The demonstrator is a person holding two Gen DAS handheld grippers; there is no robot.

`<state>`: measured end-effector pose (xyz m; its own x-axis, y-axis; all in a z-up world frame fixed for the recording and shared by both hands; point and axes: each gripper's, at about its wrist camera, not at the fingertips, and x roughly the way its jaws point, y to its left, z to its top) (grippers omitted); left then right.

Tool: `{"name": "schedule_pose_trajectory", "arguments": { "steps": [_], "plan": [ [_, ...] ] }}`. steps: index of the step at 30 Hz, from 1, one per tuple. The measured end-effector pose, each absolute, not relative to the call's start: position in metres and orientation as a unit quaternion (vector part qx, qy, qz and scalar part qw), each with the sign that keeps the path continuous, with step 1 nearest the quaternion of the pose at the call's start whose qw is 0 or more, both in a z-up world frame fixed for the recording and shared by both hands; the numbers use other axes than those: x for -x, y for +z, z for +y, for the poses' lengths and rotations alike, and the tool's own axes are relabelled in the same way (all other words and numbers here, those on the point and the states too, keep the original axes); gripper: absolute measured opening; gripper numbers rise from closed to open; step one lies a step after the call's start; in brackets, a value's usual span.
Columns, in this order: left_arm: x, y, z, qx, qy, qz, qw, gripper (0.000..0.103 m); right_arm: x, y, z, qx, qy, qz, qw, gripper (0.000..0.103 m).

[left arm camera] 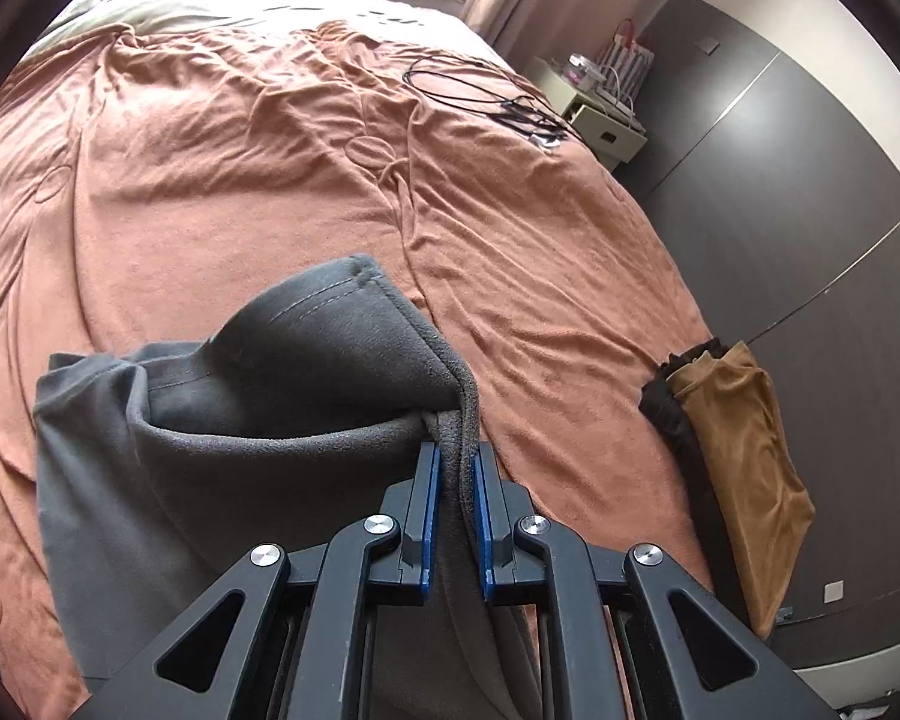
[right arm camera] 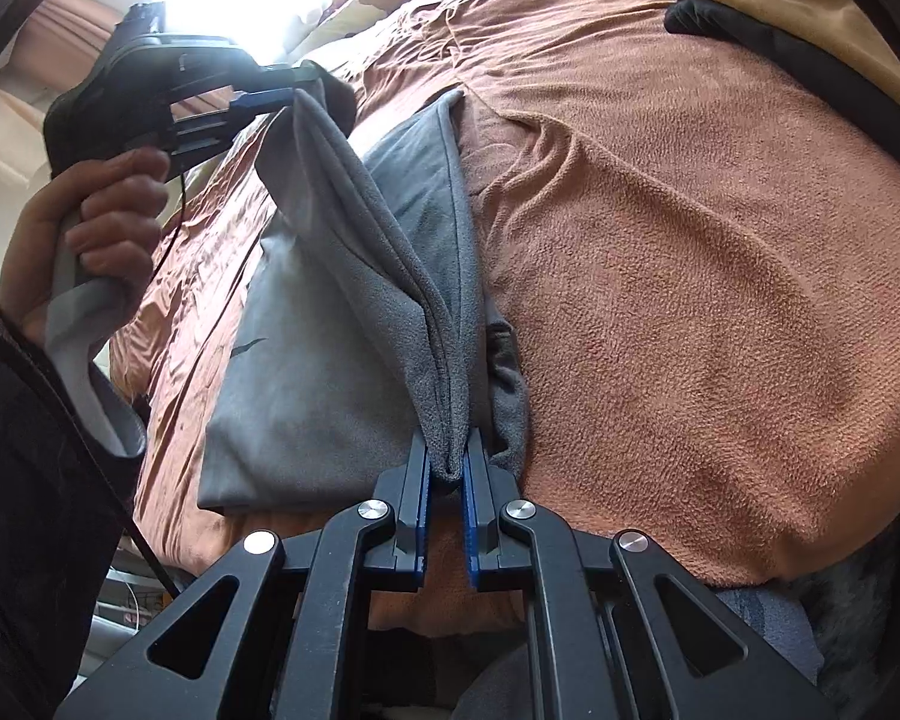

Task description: Fold small clothes

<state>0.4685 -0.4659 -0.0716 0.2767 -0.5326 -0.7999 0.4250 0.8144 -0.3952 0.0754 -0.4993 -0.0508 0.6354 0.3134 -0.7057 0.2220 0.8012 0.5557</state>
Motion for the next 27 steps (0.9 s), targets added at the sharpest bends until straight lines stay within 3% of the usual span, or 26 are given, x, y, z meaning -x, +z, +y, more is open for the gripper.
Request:
{"name": "schedule_pose_trajectory", "arguments": {
  "steps": [6, 8, 10, 27],
  "plan": [
    [-0.477, -0.09, -0.486, 0.046, -0.312, 0.53, 0.787, 0.014, -0.077, -0.055, -0.505, -0.329, 0.03, 0.428, 0.841, 0.005],
    [-0.479, -0.094, -0.486, 0.059, -0.32, 0.536, 0.779, 0.032, -0.078, -0.055, -0.506, -0.328, 0.031, 0.429, 0.841, 0.005],
    [-0.476, -0.093, -0.48, 0.066, -0.321, 0.529, 0.782, 0.056, -0.079, -0.056, -0.507, -0.328, 0.032, 0.431, 0.84, 0.005],
    [-0.436, -0.094, -0.348, 0.078, -0.253, 0.522, 0.811, 0.058, -0.073, -0.051, -0.498, -0.3, 0.014, 0.436, 0.848, 0.003]
  ]
}}
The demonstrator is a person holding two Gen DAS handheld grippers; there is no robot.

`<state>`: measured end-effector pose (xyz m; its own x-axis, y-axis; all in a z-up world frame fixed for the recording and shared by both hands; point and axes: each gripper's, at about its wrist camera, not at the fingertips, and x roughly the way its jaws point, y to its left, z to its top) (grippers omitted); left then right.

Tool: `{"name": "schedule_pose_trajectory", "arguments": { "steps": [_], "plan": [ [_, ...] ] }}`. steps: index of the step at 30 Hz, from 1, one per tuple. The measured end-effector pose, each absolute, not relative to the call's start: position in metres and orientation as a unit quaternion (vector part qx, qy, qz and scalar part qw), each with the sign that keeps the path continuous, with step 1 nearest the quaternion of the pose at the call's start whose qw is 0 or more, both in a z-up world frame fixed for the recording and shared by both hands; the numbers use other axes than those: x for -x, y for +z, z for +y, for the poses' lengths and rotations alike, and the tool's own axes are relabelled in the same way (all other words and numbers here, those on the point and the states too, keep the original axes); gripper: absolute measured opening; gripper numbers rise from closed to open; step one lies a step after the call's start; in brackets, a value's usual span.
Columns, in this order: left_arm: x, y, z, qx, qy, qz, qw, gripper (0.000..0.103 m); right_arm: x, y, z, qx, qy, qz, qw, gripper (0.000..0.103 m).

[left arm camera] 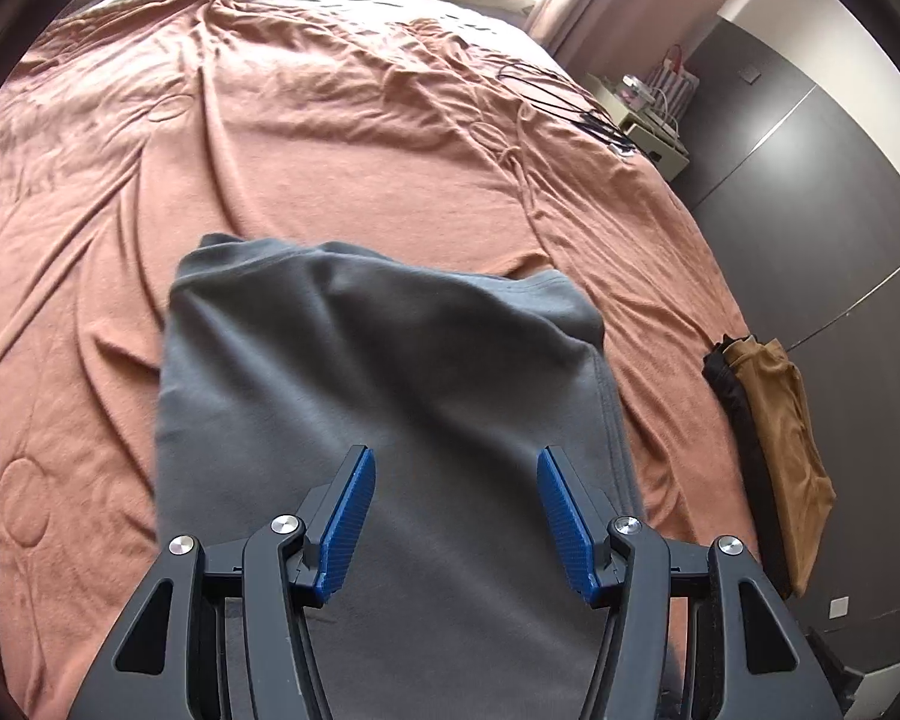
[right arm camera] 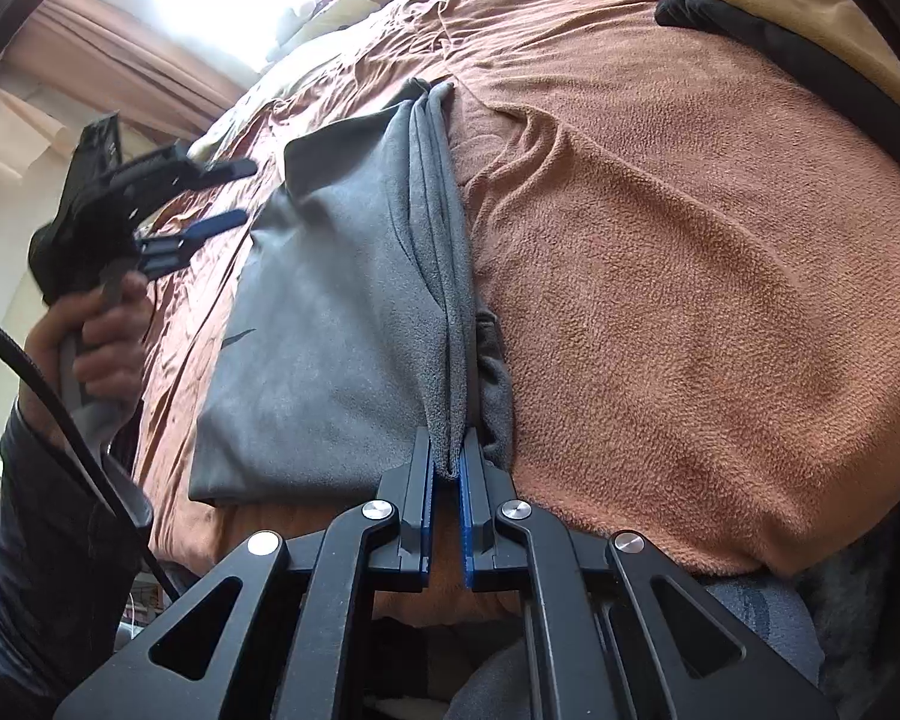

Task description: Fold small clothes

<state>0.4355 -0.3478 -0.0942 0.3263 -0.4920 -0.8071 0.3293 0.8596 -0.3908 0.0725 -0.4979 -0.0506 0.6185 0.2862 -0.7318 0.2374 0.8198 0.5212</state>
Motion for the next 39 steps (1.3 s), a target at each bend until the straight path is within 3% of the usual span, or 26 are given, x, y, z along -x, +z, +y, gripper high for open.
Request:
{"name": "schedule_pose_trajectory", "arguments": {
  "steps": [6, 16, 18, 20, 22, 24, 28, 39],
  "plan": [
    [-0.417, -0.099, -0.306, 0.092, -0.238, 0.527, 0.811, 0.058, -0.069, -0.048, -0.494, -0.286, 0.024, 0.446, 0.848, 0.003],
    [-0.401, -0.101, -0.257, 0.09, -0.218, 0.528, 0.816, 0.059, -0.062, -0.021, -0.518, -0.311, 0.032, 0.394, 0.864, 0.008],
    [-0.401, -0.098, -0.249, 0.09, -0.215, 0.525, 0.819, 0.059, -0.072, -0.015, -0.519, -0.307, 0.04, 0.389, 0.868, 0.016],
    [-0.402, -0.094, -0.24, 0.092, -0.211, 0.523, 0.821, 0.059, -0.086, -0.006, -0.519, -0.304, 0.051, 0.377, 0.874, 0.035],
    [-0.404, -0.088, -0.233, 0.092, -0.205, 0.52, 0.824, 0.059, -0.1, 0.005, -0.519, -0.293, 0.053, 0.364, 0.883, 0.042],
    [-0.408, -0.08, -0.228, 0.086, -0.2, 0.514, 0.83, 0.06, -0.117, 0.009, -0.52, -0.29, 0.061, 0.355, 0.886, 0.042],
    [-0.418, -0.061, -0.22, 0.072, -0.19, 0.494, 0.845, 0.078, -0.153, 0.014, -0.526, -0.287, 0.07, 0.357, 0.886, 0.042],
    [-0.46, -0.051, -0.222, 0.042, -0.184, 0.484, 0.854, 0.078, -0.27, 0.0, -0.546, -0.294, 0.084, 0.393, 0.867, 0.042]
  ]
}}
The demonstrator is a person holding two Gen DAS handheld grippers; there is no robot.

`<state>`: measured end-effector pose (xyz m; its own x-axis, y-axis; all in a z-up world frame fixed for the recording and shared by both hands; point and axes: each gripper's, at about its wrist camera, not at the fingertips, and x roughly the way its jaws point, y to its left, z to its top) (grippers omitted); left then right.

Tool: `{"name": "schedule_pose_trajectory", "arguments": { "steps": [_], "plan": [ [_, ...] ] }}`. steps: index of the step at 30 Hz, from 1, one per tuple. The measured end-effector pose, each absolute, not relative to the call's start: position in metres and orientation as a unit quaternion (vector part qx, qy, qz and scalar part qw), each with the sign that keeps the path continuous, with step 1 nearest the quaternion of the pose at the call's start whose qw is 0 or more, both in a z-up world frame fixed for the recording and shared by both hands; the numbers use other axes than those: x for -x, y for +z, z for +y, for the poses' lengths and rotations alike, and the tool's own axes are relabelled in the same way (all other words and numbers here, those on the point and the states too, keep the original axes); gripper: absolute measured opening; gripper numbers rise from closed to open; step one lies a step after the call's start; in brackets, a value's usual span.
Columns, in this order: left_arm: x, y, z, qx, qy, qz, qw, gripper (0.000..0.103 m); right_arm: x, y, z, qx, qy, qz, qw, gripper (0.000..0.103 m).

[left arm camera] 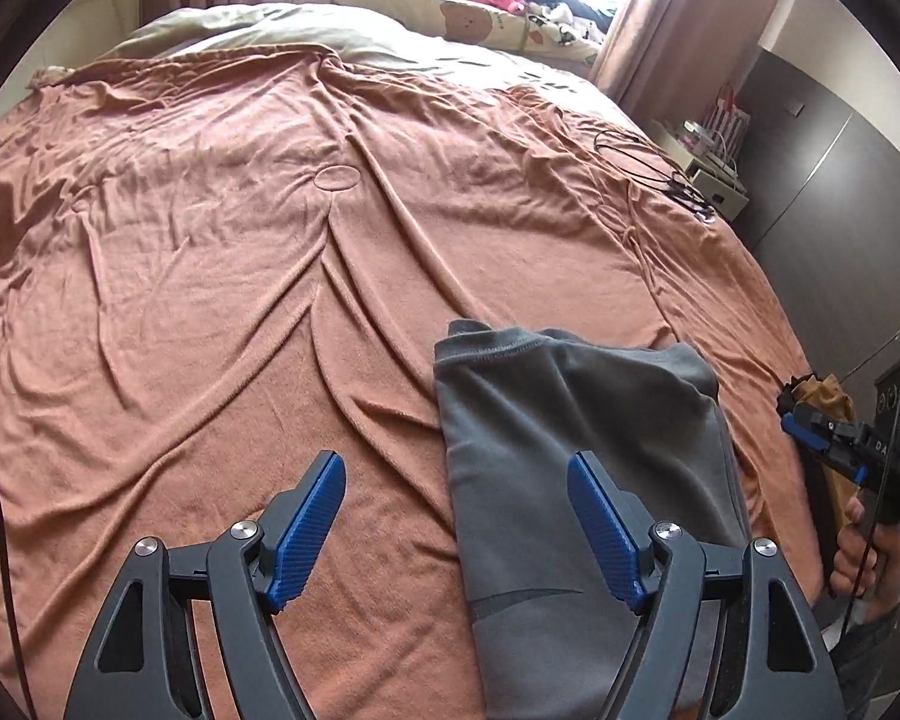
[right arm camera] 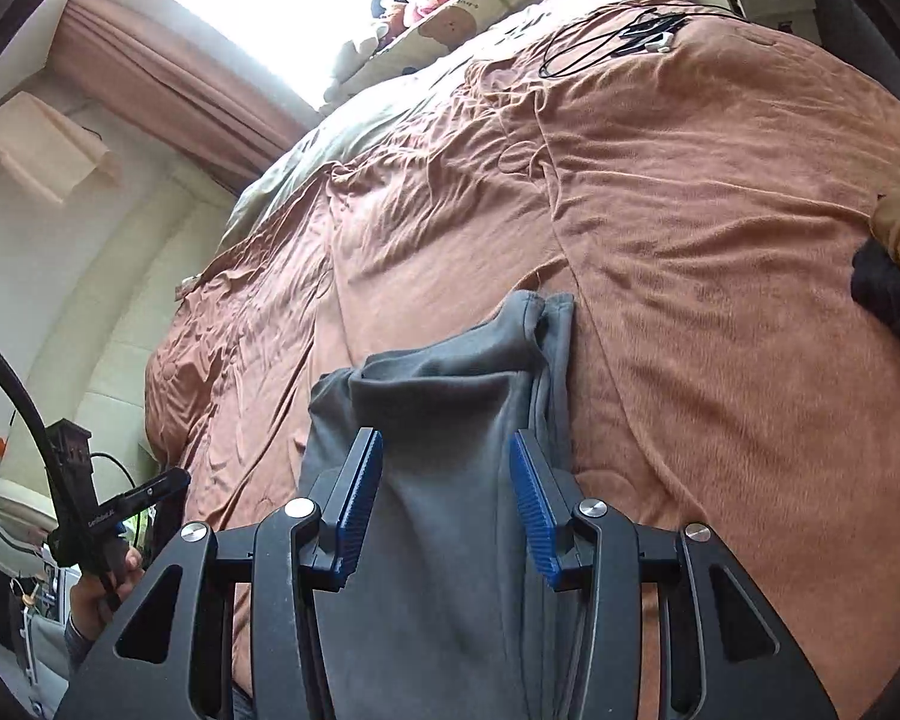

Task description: Fold small clothes

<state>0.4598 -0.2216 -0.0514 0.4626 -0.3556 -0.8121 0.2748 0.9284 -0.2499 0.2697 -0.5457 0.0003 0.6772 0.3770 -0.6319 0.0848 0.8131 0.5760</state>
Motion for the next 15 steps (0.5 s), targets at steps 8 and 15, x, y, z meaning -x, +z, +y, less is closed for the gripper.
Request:
{"name": "schedule_pose_trajectory", "arguments": {
  "steps": [8, 15],
  "plan": [
    [-0.49, -0.085, -0.24, 0.042, -0.191, 0.497, 0.846, 0.077, -0.348, -0.021, -0.554, -0.299, 0.088, 0.416, 0.855, 0.042],
    [-0.504, -0.115, -0.255, 0.043, -0.203, 0.5, 0.841, 0.071, -0.384, -0.056, -0.549, -0.291, 0.079, 0.45, 0.841, 0.042]
  ]
}}
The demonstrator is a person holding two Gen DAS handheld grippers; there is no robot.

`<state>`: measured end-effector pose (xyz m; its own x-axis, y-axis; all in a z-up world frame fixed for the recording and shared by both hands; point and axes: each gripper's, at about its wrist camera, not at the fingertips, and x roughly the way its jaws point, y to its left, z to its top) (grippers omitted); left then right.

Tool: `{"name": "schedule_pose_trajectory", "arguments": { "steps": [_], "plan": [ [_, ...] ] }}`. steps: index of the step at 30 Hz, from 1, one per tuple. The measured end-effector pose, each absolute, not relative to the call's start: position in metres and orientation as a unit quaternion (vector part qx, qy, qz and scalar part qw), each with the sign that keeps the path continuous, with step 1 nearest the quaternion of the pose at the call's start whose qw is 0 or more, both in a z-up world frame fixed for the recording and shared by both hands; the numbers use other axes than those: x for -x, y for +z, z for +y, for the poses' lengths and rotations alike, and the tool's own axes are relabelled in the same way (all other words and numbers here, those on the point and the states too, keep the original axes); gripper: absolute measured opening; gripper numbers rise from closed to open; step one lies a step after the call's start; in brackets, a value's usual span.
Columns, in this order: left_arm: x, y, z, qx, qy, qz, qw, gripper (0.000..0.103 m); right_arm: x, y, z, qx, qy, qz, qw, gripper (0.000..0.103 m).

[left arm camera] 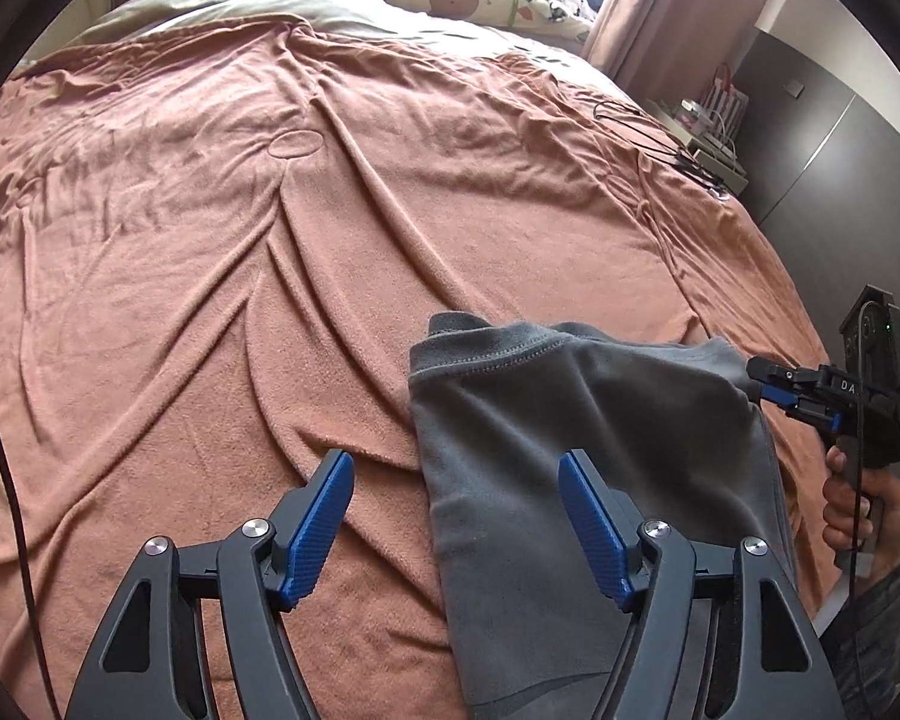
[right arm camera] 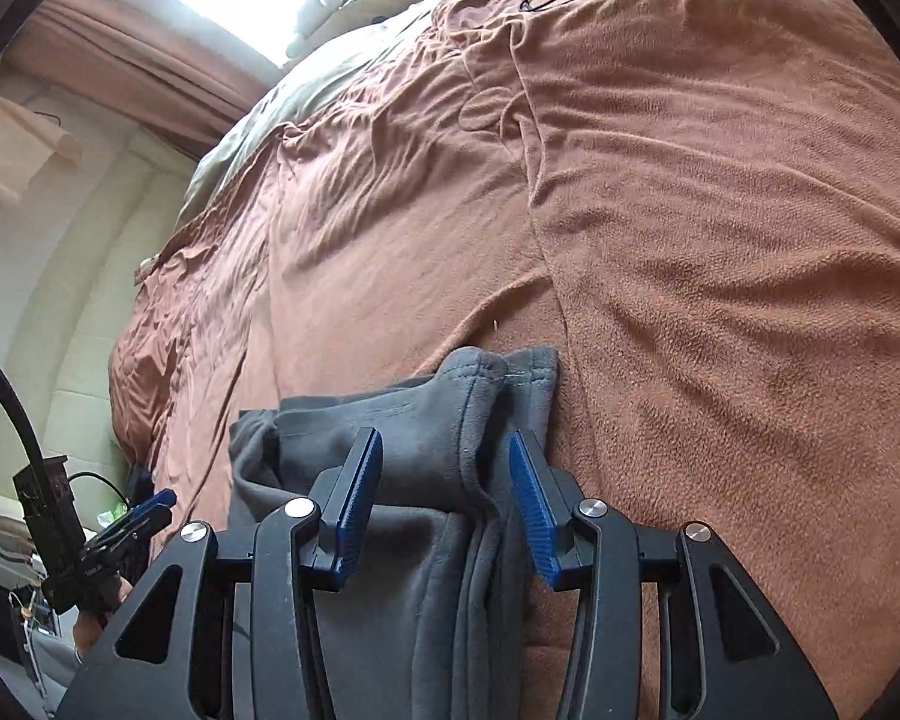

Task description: Fold small clothes

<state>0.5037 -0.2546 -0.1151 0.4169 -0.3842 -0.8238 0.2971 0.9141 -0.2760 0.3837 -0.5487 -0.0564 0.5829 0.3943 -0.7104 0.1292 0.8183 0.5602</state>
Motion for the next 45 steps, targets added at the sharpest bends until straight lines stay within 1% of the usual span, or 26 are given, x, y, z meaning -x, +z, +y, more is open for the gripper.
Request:
{"name": "schedule_pose_trajectory", "arguments": {
  "steps": [4, 6, 7, 8, 9, 10, 11, 13, 14, 16, 18, 19, 22, 24, 26, 28, 33, 37, 40, 45],
  "plan": [
    [-0.509, -0.132, -0.259, 0.054, -0.205, 0.515, 0.83, 0.066, -0.399, -0.065, -0.543, -0.292, 0.08, 0.447, 0.842, 0.042],
    [-0.51, -0.137, -0.259, 0.054, -0.205, 0.515, 0.83, 0.066, -0.404, -0.069, -0.544, -0.297, 0.073, 0.445, 0.842, 0.028],
    [-0.51, -0.138, -0.259, 0.055, -0.204, 0.515, 0.831, 0.066, -0.405, -0.068, -0.543, -0.294, 0.07, 0.442, 0.844, 0.011],
    [-0.51, -0.141, -0.259, 0.056, -0.203, 0.516, 0.83, 0.066, -0.404, -0.066, -0.544, -0.291, 0.065, 0.437, 0.849, 0.007],
    [-0.51, -0.143, -0.258, 0.058, -0.203, 0.518, 0.829, 0.064, -0.399, -0.063, -0.545, -0.289, 0.06, 0.429, 0.854, 0.006],
    [-0.51, -0.145, -0.258, 0.06, -0.204, 0.52, 0.827, 0.063, -0.398, -0.059, -0.545, -0.285, 0.057, 0.42, 0.86, 0.002],
    [-0.511, -0.147, -0.258, 0.06, -0.204, 0.521, 0.826, 0.062, -0.392, -0.056, -0.545, -0.279, 0.057, 0.413, 0.865, 0.001],
    [-0.512, -0.151, -0.259, 0.056, -0.199, 0.526, 0.825, 0.054, -0.385, -0.049, -0.544, -0.268, 0.053, 0.397, 0.876, 0.001],
    [-0.513, -0.153, -0.26, 0.055, -0.198, 0.528, 0.824, 0.053, -0.381, -0.046, -0.543, -0.262, 0.048, 0.391, 0.881, 0.001],
    [-0.514, -0.156, -0.26, 0.056, -0.194, 0.531, 0.823, 0.053, -0.379, -0.046, -0.543, -0.25, 0.034, 0.386, 0.887, 0.001],
    [-0.515, -0.159, -0.261, 0.052, -0.192, 0.534, 0.822, 0.053, -0.382, -0.054, -0.545, -0.248, 0.014, 0.401, 0.882, 0.002],
    [-0.515, -0.16, -0.26, 0.051, -0.191, 0.535, 0.821, 0.053, -0.384, -0.061, -0.547, -0.256, 0.005, 0.417, 0.872, 0.008],
    [-0.515, -0.159, -0.258, 0.058, -0.192, 0.536, 0.82, 0.053, -0.379, -0.056, -0.553, -0.259, -0.024, 0.421, 0.869, 0.01],
    [-0.514, -0.157, -0.257, 0.057, -0.191, 0.532, 0.823, 0.053, -0.369, -0.041, -0.555, -0.272, -0.005, 0.401, 0.875, 0.018],
    [-0.512, -0.154, -0.256, 0.056, -0.193, 0.529, 0.825, 0.053, -0.357, -0.027, -0.552, -0.27, 0.008, 0.386, 0.882, 0.038],
    [-0.51, -0.151, -0.256, 0.057, -0.196, 0.526, 0.826, 0.053, -0.348, -0.02, -0.546, -0.266, 0.029, 0.384, 0.883, 0.043],
    [-0.507, -0.149, -0.259, 0.056, -0.199, 0.523, 0.827, 0.053, -0.334, -0.021, -0.53, -0.252, 0.075, 0.401, 0.878, 0.043],
    [-0.506, -0.148, -0.26, 0.055, -0.2, 0.522, 0.828, 0.053, -0.326, -0.025, -0.537, -0.255, 0.088, 0.408, 0.872, 0.043],
    [-0.506, -0.148, -0.261, 0.059, -0.202, 0.522, 0.827, 0.053, -0.327, -0.029, -0.54, -0.271, 0.105, 0.411, 0.864, 0.043],
    [-0.506, -0.148, -0.263, 0.057, -0.205, 0.524, 0.825, 0.053, -0.345, -0.043, -0.534, -0.253, 0.1, 0.432, 0.86, 0.043]
  ]
}}
